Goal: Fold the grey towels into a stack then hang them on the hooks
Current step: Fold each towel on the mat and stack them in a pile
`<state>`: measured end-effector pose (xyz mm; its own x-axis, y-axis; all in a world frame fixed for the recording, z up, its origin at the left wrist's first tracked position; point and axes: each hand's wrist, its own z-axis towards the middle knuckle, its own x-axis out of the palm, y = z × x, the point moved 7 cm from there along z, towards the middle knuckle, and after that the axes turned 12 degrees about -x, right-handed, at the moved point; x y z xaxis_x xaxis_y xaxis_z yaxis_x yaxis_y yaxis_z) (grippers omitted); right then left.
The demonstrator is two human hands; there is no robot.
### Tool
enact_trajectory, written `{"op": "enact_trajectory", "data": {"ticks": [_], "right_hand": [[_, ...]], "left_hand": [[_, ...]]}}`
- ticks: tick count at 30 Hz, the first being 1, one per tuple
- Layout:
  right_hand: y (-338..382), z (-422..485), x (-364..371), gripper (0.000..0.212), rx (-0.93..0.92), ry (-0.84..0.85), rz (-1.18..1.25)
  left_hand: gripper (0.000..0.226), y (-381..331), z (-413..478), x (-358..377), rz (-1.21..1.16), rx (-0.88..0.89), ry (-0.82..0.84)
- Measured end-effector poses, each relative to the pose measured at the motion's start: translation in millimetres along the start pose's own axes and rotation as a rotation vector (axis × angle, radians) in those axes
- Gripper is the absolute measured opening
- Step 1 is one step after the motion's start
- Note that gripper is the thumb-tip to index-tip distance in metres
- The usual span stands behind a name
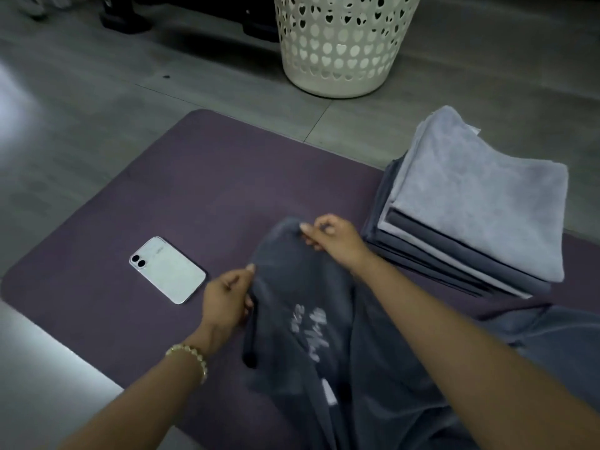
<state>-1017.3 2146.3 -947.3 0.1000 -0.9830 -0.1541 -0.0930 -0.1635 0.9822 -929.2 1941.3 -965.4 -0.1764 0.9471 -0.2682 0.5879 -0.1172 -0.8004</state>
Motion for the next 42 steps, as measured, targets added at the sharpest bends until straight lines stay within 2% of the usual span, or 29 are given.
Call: {"op": "enact_trajectory", "data": {"ticks": [3,4,5,7,8,9,11,12,16,18,21,23,27,31,33,35,39,42], "right_hand": [[20.9,25.3,20.8,0.013,-0.023,0.036,-0.009],[18.5,28.1,30.7,0.020,0.003,0.115,-0.031],[13.2,28.9,39.4,0.037,0.029,0.194,-0.041],[1.1,22.5,44.3,0.062,0.066,0.206,-0.045],[-3.9,15.3,41.9,0.061,0.054,0.155,-0.040],[-9.4,6.2,38.7,0.052,0.037,0.094,-0.042],[-23.0,-19.5,34.2,0.018,0.028,0.035,-0.140],[-31.2,-34.6,33.8,0.012,0.044,0.045,-0.189],[-55.3,-98.9,50.6,0.018,0.216,0.201,-0.191],[-59.8,-119.6,63.0,0.019,0.223,0.259,-0.248],[-58.4,-134.3,75.7,0.016,0.195,0.250,-0.367],[-54.6,-140.7,81.5,0.016,0.187,0.237,-0.323],[-47.4,-169.8,106.9,0.027,0.331,0.303,0.049],[-34.4,-197.1,122.6,0.036,0.370,0.423,0.204],[-25.6,-202.0,102.1,0.036,0.358,0.371,0.193],[-22.2,-205.5,61.9,0.030,0.344,0.248,0.153],[-31.0,-239.5,-41.2,0.024,0.370,-0.006,0.067],[-43.9,-286.3,-113.4,0.024,0.405,-0.166,0.024]], "left_hand": [[0.030,-11.6,20.8,-21.8,-0.078,0.002,-0.141],[0.025,-13.5,25.1,-23.8,-0.114,0.003,-0.129],[0.019,-12.7,28.9,-25.2,-0.136,0.006,-0.115],[0.024,-9.2,28.8,-28.2,-0.046,0.030,-0.128],[0.028,-5.0,25.1,-28.1,0.035,0.049,-0.132],[0.025,0.4,19.1,-27.4,0.082,0.076,-0.124],[0.007,15.2,3.0,-26.8,0.125,0.148,-0.106],[0.005,22.2,-5.1,-28.2,0.169,0.199,-0.114],[0.023,51.1,-32.1,-35.5,0.414,0.329,-0.098],[0.032,58.1,-45.3,-40.2,0.453,0.345,-0.088],[0.047,69.1,-54.4,-43.3,0.571,0.242,-0.055],[0.050,72.9,-55.0,-42.4,0.612,0.134,-0.015],[0.053,77.4,-57.9,-29.6,0.387,-0.135,0.083],[0.049,67.1,-67.0,-29.0,0.155,-0.075,-0.006],[0.050,53.6,-68.8,-30.0,0.084,0.015,-0.073],[0.051,29.8,-75.9,-17.1,0.069,0.127,-0.068],[0.047,-10.8,-102.6,51.4,-0.022,0.204,0.122],[0.048,-25.3,-143.1,118.9,-0.001,0.255,0.265]]}}
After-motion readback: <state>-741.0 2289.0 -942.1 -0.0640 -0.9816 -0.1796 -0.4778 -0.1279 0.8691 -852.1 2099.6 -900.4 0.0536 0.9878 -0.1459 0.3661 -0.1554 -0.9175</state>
